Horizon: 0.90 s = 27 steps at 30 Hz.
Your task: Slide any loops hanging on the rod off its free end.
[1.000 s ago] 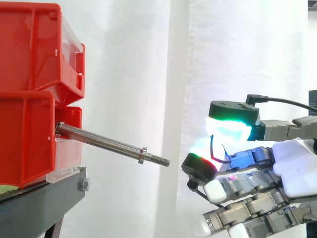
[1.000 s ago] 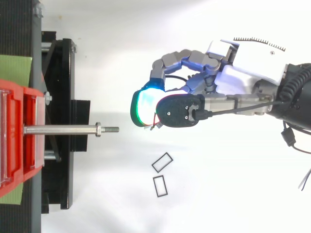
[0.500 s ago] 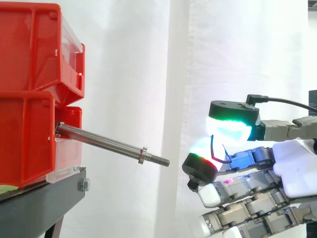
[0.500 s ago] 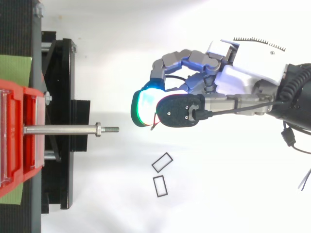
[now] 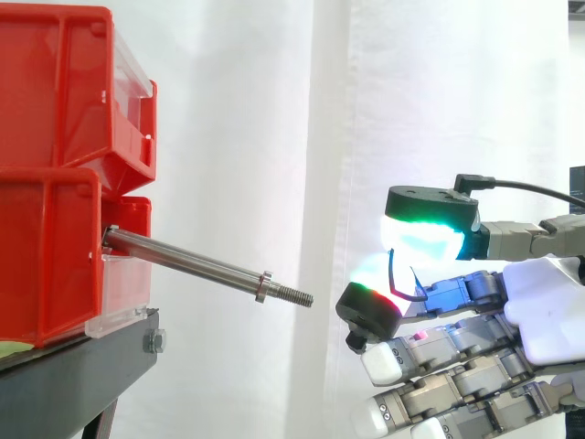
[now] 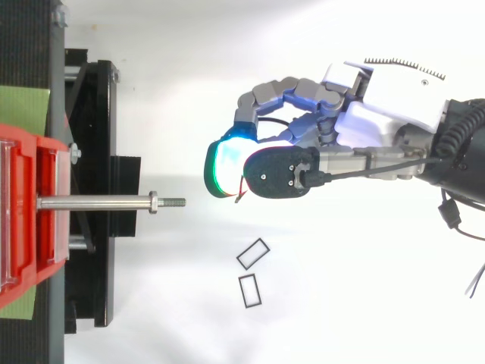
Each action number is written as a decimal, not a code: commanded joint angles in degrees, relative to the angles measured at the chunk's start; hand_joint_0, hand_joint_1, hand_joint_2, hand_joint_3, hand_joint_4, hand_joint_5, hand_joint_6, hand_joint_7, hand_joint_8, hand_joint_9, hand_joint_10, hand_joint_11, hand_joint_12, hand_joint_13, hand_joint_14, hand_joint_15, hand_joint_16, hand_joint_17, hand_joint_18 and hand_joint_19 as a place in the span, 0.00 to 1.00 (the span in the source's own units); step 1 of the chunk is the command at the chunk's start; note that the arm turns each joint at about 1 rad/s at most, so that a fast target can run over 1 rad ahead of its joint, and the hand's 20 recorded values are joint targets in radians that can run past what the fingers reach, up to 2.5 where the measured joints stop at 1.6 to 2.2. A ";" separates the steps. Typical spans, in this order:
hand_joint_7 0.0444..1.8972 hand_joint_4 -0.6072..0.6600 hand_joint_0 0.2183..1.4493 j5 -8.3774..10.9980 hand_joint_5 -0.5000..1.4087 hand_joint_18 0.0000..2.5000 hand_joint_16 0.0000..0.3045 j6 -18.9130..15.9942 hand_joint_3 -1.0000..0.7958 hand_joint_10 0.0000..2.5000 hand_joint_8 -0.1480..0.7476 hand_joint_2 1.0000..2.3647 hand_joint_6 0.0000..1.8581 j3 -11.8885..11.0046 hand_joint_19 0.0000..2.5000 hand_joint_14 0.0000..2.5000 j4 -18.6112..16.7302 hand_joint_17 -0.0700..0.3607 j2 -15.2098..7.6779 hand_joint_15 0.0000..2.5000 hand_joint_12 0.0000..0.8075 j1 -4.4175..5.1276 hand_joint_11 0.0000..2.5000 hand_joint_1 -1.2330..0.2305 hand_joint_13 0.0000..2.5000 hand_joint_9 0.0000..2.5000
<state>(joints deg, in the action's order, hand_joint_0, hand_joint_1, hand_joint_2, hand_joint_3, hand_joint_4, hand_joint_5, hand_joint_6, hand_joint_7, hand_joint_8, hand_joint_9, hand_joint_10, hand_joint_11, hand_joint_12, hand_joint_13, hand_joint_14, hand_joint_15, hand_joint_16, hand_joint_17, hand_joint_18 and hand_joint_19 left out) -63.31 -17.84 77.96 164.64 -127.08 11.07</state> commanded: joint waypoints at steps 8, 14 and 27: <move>0.59 0.44 0.21 0.03 0.22 0.29 0.22 0.00 0.50 0.00 0.56 0.33 0.48 0.00 0.08 0.00 0.07 0.52 -0.01 0.03 0.55 0.09 0.07 0.37 0.25 0.37; 0.59 0.44 0.21 -0.06 0.22 0.30 0.22 0.00 0.50 0.00 0.56 0.33 0.48 0.00 0.08 0.00 0.07 0.52 -0.01 0.03 0.55 0.00 0.06 0.37 0.26 0.37; 0.59 0.45 0.22 0.03 0.22 0.30 0.22 0.00 0.50 0.00 0.57 0.30 0.48 0.00 0.08 0.00 -0.02 0.52 -0.01 0.03 0.54 0.00 0.06 0.36 0.25 0.37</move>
<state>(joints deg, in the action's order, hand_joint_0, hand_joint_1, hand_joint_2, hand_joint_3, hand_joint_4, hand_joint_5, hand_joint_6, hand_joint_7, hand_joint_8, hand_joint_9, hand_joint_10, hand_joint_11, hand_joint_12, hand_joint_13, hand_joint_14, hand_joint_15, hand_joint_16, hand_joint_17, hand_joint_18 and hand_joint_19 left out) -63.29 -17.84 77.96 164.65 -127.09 11.08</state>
